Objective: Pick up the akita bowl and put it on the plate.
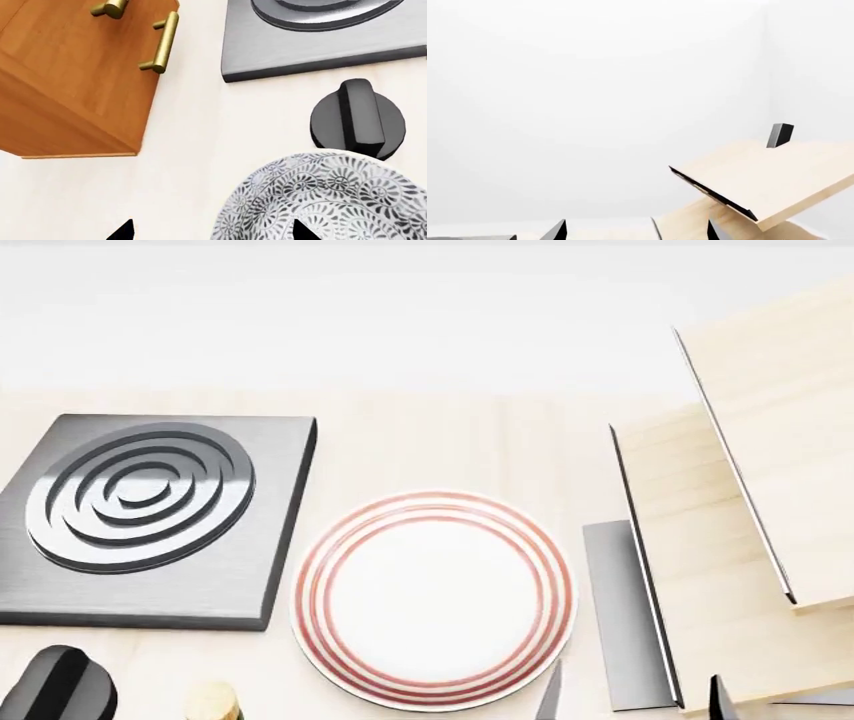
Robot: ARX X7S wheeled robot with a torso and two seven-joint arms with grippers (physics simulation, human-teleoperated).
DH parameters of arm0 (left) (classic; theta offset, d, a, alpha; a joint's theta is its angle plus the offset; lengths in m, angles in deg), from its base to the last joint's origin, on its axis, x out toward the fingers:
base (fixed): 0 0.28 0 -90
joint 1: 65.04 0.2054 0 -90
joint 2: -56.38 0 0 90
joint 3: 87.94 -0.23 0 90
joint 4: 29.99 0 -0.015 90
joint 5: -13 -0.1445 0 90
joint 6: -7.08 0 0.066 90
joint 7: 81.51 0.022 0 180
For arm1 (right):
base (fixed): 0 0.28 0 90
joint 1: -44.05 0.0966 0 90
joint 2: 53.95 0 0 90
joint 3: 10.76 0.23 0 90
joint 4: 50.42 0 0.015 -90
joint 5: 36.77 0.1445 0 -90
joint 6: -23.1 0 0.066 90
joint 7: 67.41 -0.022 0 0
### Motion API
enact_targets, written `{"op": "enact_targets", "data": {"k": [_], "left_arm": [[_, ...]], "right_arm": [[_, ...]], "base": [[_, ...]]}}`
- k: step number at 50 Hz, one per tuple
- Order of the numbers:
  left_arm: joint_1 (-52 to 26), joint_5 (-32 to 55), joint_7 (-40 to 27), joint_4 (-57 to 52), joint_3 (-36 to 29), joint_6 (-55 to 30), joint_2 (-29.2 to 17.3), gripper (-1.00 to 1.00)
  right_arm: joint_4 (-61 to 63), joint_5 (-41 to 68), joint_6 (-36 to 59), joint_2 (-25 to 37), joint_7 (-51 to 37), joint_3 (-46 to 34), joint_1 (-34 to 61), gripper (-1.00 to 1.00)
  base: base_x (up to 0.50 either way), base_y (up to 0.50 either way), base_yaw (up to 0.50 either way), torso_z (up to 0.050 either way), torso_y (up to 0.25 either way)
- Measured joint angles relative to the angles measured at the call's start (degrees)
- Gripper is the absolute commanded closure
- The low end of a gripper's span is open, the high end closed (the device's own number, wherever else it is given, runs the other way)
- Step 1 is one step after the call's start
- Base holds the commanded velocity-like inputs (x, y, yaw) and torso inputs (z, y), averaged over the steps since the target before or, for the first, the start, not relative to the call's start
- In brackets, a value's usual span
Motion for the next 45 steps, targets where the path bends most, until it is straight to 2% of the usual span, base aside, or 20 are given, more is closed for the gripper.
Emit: {"op": "enact_targets", "data": {"k": [24,45], "left_arm": [[5.91,5.01,0.12,5.51,-0.01,-0.55,-2.87,-1.0],[8.61,5.6,0.13,6.5,0.01,-0.6,-2.01,-1.0]], "right_arm": [[-1.54,0.82,0.15,0.19,-0.29,-0.43,0.96,-1.0],[-1.7,1.04,0.46,0.52,-0.65,-0.86,1.28,-1.0]], "base": [[0.0,0.0,0.0,0.0,0.0],[0.0,0.0,0.0,0.0,0.0]]}}
